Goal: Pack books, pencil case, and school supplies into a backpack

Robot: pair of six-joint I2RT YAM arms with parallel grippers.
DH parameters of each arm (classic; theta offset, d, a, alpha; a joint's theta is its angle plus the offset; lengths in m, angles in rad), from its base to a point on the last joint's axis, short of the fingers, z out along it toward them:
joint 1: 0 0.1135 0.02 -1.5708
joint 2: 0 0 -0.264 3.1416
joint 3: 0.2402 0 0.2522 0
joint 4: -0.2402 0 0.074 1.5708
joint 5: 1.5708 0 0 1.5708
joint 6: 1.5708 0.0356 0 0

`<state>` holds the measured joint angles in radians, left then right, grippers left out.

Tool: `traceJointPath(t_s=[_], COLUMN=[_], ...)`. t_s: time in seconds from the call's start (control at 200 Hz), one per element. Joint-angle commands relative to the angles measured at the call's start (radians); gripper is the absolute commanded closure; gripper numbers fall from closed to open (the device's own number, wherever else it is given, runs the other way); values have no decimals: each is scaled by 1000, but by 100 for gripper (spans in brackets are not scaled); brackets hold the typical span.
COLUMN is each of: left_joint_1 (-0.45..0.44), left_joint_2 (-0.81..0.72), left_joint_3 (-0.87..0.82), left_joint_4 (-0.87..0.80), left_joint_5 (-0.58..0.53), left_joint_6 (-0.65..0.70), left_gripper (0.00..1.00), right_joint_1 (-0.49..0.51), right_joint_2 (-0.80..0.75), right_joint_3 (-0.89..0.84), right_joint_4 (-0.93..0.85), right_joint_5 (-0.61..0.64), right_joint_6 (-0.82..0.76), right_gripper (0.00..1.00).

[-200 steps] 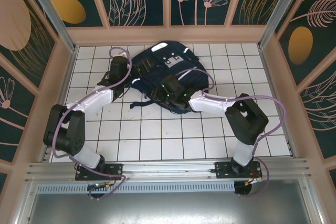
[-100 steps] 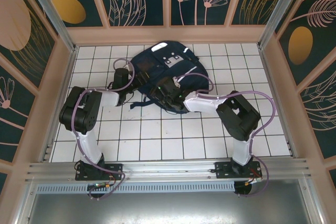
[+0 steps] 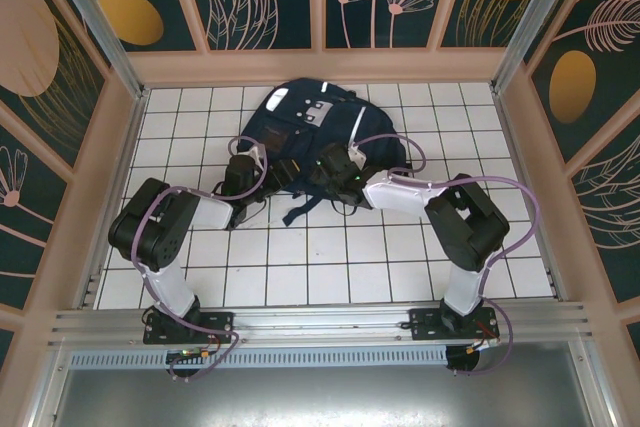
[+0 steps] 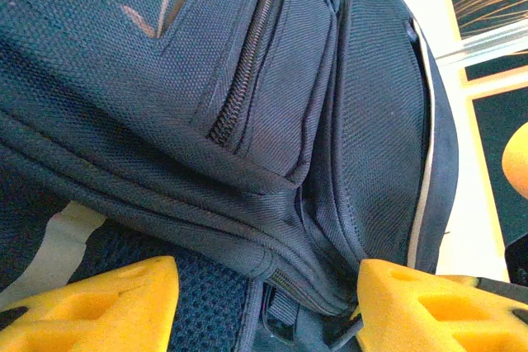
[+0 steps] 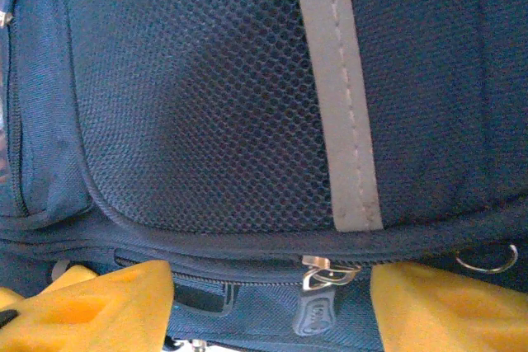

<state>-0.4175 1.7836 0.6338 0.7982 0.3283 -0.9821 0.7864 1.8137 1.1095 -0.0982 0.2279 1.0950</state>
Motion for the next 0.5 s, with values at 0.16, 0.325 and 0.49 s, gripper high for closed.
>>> traceJointPath(t_s=[0.16,0.325,0.49], left_joint_1=[-9,-8,4], left_joint_2=[4,10,16], left_joint_3=[19,22,27], left_joint_4=[-127,-129,-149], left_joint_5=[17,6,-16], left_joint_6=[-12,-9,10], left_gripper=[39,38,38], right_joint_1=[-7,-22,-65], right_joint_2=[63,56,-21], right_joint_3=[38,62,15], right_joint_4=[-107,-183,-160], right_joint_5=[93,146,98], right_joint_6=[-84,-151,-241], right_gripper=[51,71,90])
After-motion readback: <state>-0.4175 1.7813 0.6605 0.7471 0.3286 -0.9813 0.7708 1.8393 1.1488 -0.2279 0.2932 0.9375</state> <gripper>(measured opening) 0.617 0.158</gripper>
